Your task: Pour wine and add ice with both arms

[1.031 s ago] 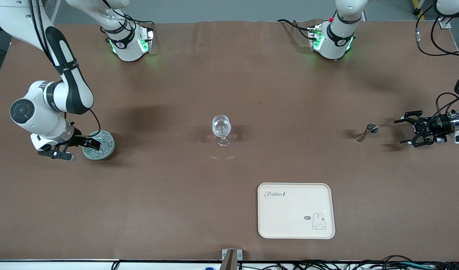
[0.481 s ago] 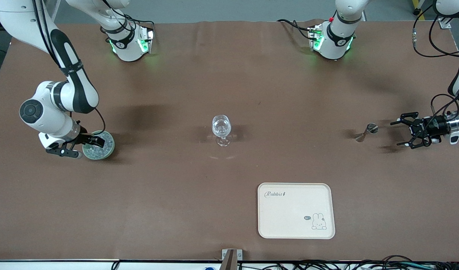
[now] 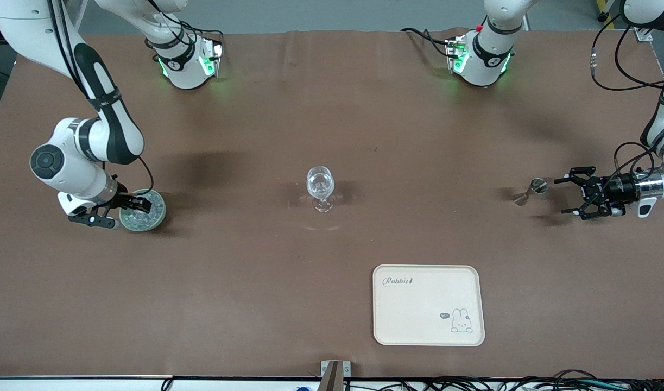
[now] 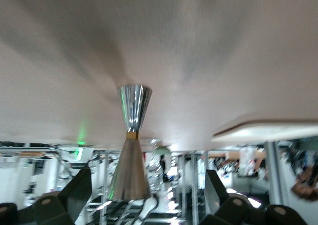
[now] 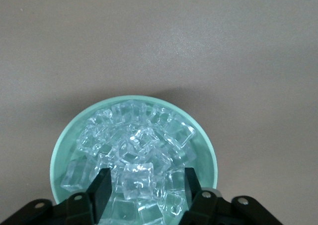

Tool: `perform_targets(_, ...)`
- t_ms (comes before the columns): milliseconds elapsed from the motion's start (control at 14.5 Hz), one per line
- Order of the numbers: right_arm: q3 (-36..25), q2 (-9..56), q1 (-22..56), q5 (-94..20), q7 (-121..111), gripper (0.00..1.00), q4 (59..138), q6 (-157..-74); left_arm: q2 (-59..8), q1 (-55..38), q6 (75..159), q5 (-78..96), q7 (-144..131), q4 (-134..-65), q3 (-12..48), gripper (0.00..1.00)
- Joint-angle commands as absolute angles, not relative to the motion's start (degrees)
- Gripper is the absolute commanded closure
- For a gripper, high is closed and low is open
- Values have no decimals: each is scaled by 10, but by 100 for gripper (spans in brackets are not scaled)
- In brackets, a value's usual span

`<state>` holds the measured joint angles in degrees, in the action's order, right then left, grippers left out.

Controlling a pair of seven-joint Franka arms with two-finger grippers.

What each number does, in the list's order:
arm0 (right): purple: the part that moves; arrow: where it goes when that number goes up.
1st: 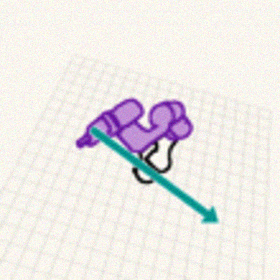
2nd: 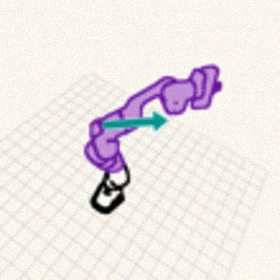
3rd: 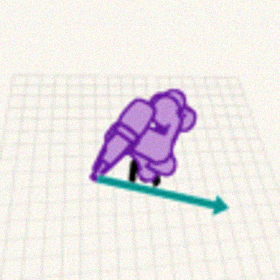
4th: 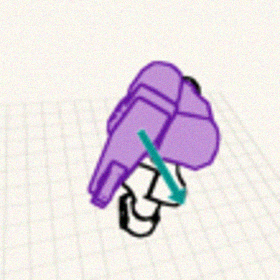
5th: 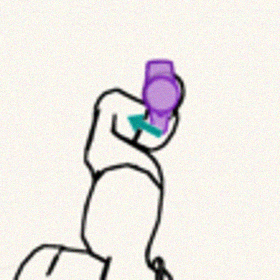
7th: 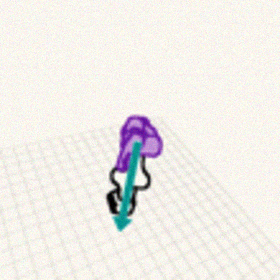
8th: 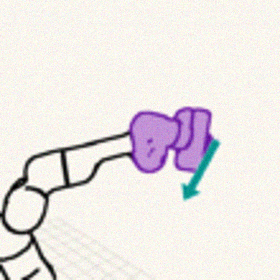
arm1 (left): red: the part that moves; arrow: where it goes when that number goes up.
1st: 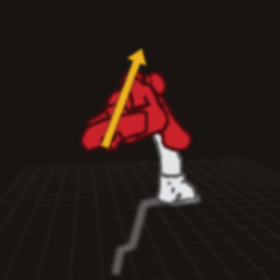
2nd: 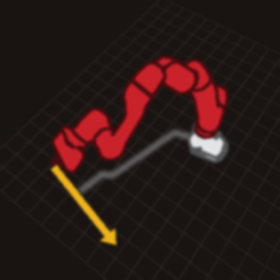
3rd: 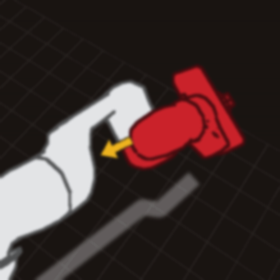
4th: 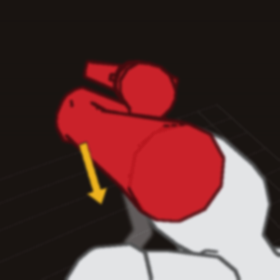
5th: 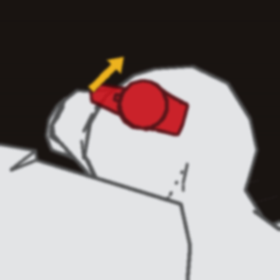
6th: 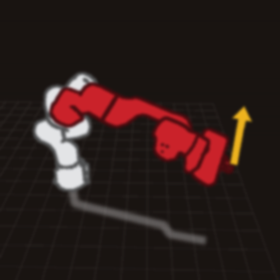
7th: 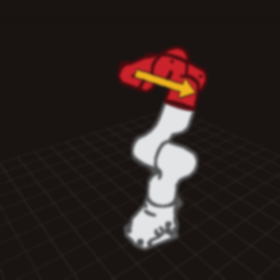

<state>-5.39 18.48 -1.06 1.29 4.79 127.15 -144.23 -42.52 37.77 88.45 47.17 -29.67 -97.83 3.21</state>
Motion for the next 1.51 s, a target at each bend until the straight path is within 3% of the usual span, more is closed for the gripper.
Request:
perform_targets(0,-49,183,-15,11,46,39,1277,-1452,-425,380,869,484,-269,-983,34,0)
perform_targets(550,-49,192,-12,11,47,39,1270,-1452,-430,342,892,541,-266,-990,44,0)
perform_targets(756,-49,192,-12,11,47,44,1270,-1452,-436,353,892,539,-231,-1012,40,0)
perform_targets(962,-49,192,-12,11,47,54,1270,-1452,-436,357,892,537,-229,-1013,40,0)
perform_targets(1237,-48,192,-11,11,50,85,1268,-1448,-435,374,889,518,-229,-1015,38,0)
perform_targets(1443,-48,192,-9,11,54,96,1260,-1442,-437,386,885,518,-233,-1028,39,0)
